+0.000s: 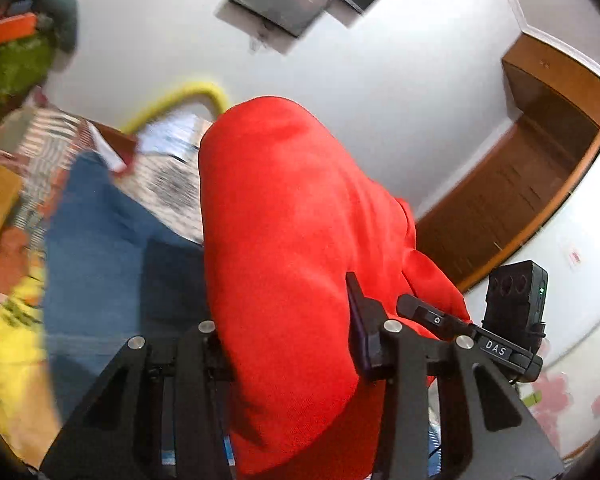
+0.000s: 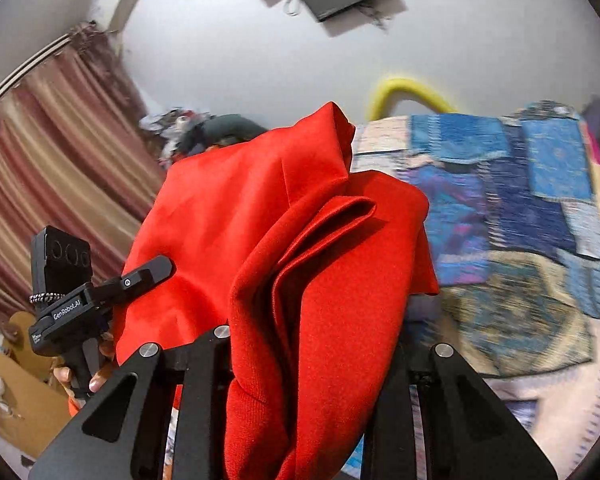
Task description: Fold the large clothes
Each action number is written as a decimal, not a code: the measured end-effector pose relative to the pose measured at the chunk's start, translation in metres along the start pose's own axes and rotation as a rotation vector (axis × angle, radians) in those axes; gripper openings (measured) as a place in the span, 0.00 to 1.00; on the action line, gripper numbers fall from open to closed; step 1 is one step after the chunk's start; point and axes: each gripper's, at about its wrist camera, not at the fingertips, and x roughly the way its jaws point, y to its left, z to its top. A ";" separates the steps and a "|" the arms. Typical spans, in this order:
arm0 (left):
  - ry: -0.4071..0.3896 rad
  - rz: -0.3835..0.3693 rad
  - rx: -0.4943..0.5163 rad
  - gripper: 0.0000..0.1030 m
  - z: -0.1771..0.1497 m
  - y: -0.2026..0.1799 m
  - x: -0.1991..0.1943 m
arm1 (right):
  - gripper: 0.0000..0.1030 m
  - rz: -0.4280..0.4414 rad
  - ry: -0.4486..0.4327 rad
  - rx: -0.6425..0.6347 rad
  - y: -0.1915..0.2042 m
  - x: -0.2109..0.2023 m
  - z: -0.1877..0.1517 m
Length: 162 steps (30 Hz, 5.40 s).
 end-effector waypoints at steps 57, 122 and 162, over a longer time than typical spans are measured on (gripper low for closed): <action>-0.701 0.436 0.520 0.67 -0.197 -0.181 -0.246 | 0.54 -0.030 -0.599 -0.456 0.174 -0.164 -0.131; -0.689 0.575 0.366 1.00 -0.233 -0.139 -0.233 | 1.00 -0.223 -0.584 -0.461 0.169 -0.161 -0.163; -0.602 0.489 0.354 1.00 -0.226 -0.132 -0.215 | 1.00 -0.236 -0.552 -0.446 0.161 -0.153 -0.164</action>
